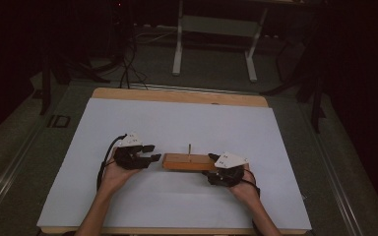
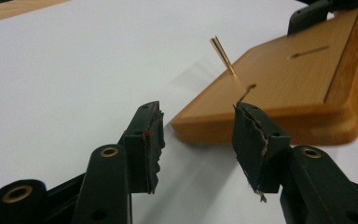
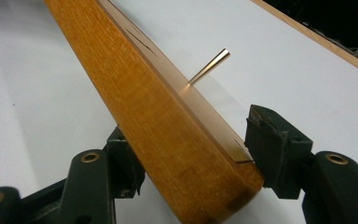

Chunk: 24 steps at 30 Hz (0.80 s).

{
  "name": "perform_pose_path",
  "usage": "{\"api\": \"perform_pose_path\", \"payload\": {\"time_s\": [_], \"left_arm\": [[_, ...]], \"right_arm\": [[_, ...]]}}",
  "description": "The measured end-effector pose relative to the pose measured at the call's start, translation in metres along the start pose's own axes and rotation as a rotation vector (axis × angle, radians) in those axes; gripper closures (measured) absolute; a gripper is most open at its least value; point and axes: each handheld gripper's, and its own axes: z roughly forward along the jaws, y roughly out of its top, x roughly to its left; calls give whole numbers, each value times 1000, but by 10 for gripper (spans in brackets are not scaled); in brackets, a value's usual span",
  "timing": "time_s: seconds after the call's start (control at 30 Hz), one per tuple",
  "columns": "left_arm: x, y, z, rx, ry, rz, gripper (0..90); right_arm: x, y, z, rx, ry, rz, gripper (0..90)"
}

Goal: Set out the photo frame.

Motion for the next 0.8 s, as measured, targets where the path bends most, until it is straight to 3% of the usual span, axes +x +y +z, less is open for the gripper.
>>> {"api": "perform_pose_path", "payload": {"time_s": [0.3, 0.43, 0.8], "left_arm": [[-9, -7, -2, 42, 11, 46, 492], [-13, -7, 3, 55, -3, 69, 475], [-16, -5, 9, 70, 27, 114, 455]], "right_arm": [[-2, 1, 0, -5, -2, 5, 416], [-3, 1, -1, -6, -1, 8, 419], [-8, 0, -3, -10, -4, 20, 422]]}}
